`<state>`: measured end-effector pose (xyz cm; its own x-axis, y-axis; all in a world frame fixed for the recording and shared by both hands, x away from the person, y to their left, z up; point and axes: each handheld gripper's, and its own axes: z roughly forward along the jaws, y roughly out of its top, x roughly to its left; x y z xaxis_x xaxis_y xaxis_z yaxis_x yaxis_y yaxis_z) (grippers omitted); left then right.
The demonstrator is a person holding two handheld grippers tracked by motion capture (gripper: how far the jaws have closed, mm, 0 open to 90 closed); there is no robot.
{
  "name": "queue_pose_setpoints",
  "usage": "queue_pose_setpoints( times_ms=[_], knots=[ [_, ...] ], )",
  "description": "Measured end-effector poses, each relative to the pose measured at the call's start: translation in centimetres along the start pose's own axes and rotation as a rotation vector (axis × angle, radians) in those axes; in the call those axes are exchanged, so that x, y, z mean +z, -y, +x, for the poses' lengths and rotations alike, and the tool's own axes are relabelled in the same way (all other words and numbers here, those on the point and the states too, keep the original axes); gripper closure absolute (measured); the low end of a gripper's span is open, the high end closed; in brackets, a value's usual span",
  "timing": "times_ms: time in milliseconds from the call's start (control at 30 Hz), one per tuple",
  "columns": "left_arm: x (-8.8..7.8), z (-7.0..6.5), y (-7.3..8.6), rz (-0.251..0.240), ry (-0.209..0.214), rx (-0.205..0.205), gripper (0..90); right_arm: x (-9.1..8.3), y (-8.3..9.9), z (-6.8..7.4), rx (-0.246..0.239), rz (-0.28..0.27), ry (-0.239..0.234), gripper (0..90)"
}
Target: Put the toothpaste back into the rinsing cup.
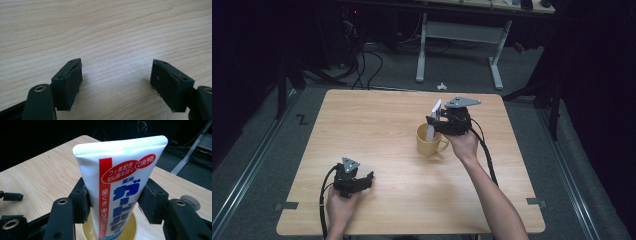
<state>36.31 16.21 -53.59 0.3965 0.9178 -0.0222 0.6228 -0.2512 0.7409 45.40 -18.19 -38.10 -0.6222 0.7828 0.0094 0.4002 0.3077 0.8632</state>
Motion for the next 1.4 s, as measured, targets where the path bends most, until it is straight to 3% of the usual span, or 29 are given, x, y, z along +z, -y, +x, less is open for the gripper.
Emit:
queue_pose_setpoints(
  times_ms=[1400],
  knots=[
    [0.0,0.0,0.0,0.0,0.001,-0.001,26.1,2.4,2.0,0.0,0.0,0.071,0.023,47.8]
  ],
)
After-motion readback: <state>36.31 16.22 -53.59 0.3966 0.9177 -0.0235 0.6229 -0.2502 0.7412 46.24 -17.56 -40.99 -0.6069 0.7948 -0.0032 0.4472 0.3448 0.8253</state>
